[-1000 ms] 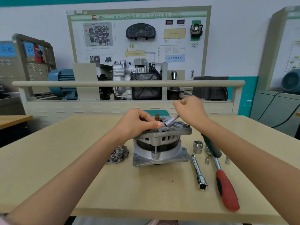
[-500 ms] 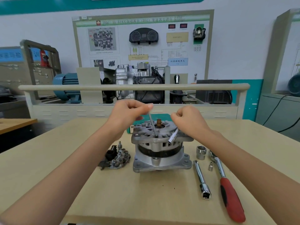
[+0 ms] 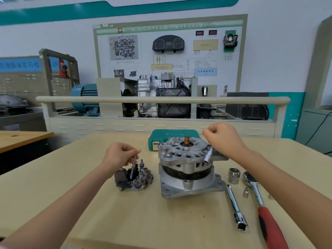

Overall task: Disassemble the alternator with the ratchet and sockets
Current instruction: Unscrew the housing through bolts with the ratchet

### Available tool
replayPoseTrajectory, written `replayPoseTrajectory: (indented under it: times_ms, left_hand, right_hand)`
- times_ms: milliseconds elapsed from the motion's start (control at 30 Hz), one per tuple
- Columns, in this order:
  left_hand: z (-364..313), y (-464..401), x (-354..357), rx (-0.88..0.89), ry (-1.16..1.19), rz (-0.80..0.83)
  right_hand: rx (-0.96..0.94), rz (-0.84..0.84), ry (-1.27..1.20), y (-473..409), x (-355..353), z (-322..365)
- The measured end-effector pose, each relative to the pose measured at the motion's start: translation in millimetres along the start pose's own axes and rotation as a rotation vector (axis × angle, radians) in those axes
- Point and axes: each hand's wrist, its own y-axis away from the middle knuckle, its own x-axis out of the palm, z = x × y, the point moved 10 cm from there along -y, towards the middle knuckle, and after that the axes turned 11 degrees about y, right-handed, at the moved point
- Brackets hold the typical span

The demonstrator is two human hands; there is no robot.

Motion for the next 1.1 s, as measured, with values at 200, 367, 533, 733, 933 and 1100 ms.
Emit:
replayPoseTrajectory:
  times_ms: [200, 367, 533, 733, 933, 1100]
  left_hand:
    - [16, -7, 12, 0.092, -0.314, -0.019]
    - [18, -9, 25, 0.166, -0.499, 0.03]
    - [13, -7, 27, 0.285, -0.616, 0.011]
    - [16, -6, 31, 0.38, -0.719, 0.119]
    - [20, -3, 31, 0.463, -0.851, 0.138]
    - [26, -3, 6, 0.341, -0.384, 0.016]
  right_hand:
    - [-0.002, 0.06, 0.008, -2, 6, -1]
    - [-0.021, 0.044, 0.043, -4, 5, 2]
    - [-0.025, 0.055, 0.05, -3, 5, 2]
    - [-0.023, 0.054, 0.044, -3, 6, 2]
    - [-0.002, 0.072, 0.021, -2, 9, -1]
    - [-0.01, 0.064, 0.044, 0, 8, 1]
